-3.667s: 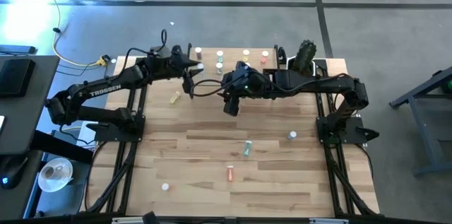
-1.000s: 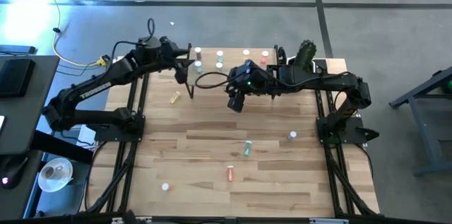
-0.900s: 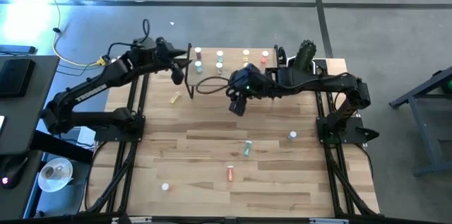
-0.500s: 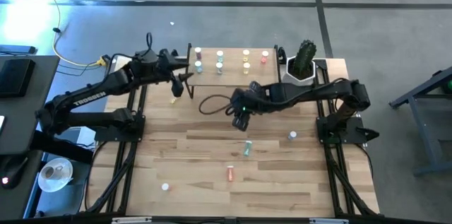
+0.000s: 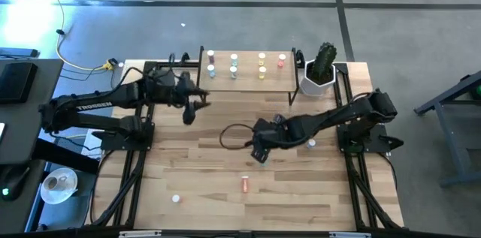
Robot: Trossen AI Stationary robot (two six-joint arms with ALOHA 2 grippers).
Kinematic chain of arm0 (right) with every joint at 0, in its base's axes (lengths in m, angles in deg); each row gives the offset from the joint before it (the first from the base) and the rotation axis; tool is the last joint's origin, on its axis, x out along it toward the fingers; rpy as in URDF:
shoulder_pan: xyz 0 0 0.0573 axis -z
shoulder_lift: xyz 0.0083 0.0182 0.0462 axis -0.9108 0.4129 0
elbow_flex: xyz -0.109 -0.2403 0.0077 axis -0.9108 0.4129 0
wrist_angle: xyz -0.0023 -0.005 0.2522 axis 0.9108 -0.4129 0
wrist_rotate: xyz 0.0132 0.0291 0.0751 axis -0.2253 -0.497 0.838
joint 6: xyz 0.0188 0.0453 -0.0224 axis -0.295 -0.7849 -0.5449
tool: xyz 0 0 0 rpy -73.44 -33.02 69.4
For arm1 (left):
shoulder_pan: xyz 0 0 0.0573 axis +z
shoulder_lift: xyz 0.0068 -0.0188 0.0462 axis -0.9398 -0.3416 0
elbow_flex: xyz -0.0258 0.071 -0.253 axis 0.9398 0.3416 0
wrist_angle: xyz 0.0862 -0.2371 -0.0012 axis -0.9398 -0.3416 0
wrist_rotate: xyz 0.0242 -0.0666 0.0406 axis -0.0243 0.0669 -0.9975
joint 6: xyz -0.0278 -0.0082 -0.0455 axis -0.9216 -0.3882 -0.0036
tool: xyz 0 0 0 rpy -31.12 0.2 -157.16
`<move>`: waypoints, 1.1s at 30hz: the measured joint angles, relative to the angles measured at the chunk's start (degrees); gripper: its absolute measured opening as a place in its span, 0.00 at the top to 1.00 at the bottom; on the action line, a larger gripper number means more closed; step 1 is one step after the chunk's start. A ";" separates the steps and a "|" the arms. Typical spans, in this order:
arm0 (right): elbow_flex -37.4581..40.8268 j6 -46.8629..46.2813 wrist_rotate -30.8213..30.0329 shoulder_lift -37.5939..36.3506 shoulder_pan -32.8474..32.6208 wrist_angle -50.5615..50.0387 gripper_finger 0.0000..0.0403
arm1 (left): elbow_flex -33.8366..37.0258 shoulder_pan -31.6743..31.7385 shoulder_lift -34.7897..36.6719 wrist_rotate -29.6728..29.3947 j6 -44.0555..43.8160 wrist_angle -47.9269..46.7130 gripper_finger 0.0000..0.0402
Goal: Pick and place medicine bottles onto shelf by color
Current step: Put the left pink pill bottle on the shelf aligned with the other pink pill bottle
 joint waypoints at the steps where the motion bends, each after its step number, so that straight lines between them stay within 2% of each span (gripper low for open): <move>1: 0.71 -1.28 -0.10 0.01 -0.62 0.36 0.49 | 0.00 -1.42 0.00 -0.01 -0.70 -1.27 0.53; 11: 7.34 -4.72 -7.07 -0.01 -3.63 9.29 0.49 | 0.02 -15.41 -0.03 -0.48 -11.59 -12.09 0.53; 24: 9.93 -3.53 -8.11 -0.01 -2.71 15.54 0.49 | 0.02 -32.54 -0.04 -0.45 -25.90 -17.77 0.53; 33: 9.92 -3.76 -10.08 -0.01 -2.43 17.42 0.49 | 0.04 -40.41 -0.04 -0.56 -31.99 -22.37 0.53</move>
